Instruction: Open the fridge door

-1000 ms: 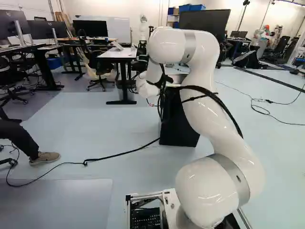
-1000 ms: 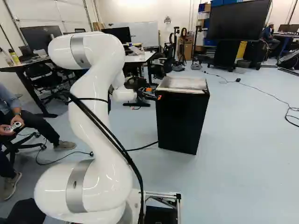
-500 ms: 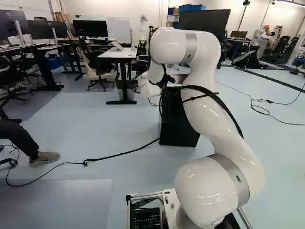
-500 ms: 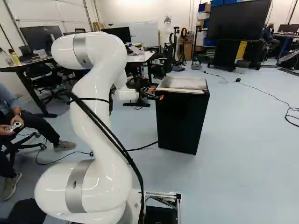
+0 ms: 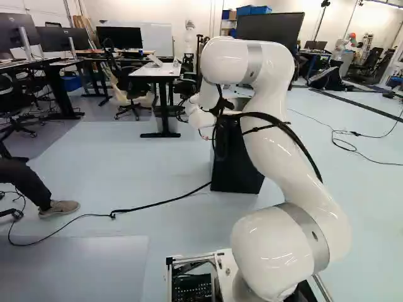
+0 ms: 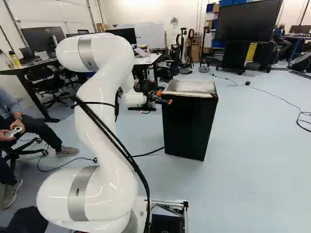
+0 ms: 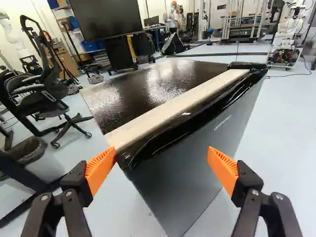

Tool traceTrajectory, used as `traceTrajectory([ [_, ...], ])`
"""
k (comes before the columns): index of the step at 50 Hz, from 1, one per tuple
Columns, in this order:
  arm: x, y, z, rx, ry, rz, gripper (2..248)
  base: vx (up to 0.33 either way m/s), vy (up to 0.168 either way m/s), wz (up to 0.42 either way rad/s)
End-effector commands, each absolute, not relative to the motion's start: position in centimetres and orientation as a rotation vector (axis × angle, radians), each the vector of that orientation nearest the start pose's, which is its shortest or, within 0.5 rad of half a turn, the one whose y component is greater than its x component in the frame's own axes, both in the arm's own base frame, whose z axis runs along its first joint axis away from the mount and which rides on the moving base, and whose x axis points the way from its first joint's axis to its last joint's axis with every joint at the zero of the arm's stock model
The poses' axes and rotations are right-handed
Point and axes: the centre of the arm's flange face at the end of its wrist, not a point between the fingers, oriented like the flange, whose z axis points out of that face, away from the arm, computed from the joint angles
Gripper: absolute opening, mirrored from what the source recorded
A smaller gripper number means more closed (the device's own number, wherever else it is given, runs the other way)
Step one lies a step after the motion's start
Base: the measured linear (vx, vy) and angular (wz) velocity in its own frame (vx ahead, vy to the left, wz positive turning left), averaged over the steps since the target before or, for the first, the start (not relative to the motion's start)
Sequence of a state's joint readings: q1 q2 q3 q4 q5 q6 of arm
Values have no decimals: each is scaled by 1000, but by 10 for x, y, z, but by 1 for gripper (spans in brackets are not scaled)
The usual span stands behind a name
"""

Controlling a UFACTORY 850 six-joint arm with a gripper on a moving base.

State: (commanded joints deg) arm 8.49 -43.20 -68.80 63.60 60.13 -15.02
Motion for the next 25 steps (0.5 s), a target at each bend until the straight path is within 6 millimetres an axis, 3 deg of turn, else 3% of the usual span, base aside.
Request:
traceTrajectory([
  [25,619,20,306,-2589,1313,-2017,247,0,0,-3],
])
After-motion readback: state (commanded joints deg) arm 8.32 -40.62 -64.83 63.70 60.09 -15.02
